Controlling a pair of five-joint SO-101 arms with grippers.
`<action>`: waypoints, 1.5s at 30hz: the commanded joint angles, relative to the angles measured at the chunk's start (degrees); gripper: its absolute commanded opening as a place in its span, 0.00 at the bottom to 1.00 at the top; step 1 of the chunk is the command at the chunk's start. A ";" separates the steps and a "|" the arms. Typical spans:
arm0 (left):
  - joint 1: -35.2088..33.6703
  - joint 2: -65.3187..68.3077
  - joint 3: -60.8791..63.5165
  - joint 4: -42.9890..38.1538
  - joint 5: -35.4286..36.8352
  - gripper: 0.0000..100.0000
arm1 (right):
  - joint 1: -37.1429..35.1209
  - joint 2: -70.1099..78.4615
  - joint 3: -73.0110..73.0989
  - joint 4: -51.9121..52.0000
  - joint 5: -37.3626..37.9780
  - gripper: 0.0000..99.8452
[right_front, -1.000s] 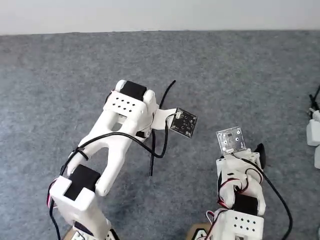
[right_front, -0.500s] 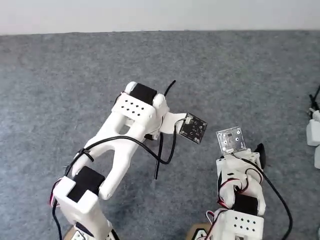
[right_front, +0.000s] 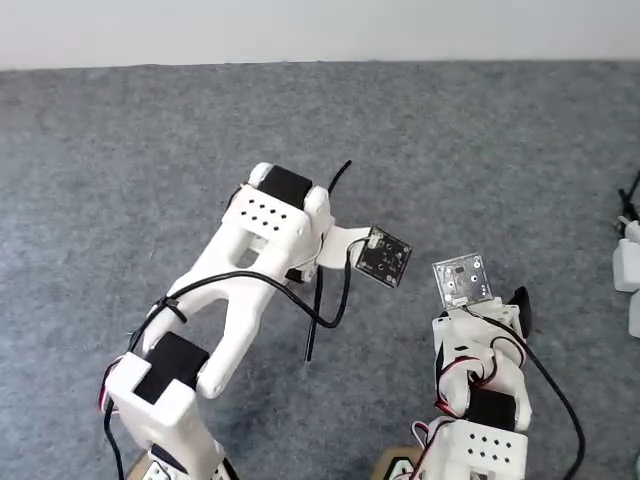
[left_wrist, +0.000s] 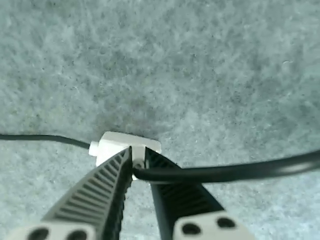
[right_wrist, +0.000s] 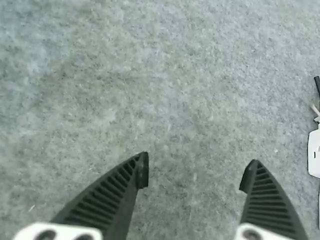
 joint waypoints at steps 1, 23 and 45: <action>-1.41 -0.35 -3.91 0.79 1.23 0.01 | 0.31 -0.66 0.26 -1.10 0.53 0.31; -1.67 -0.26 -1.01 0.70 1.23 0.01 | 0.31 -0.66 0.26 -1.10 0.53 0.31; 0.18 0.26 0.31 0.35 1.23 0.01 | 0.31 -0.66 0.35 -1.10 0.53 0.31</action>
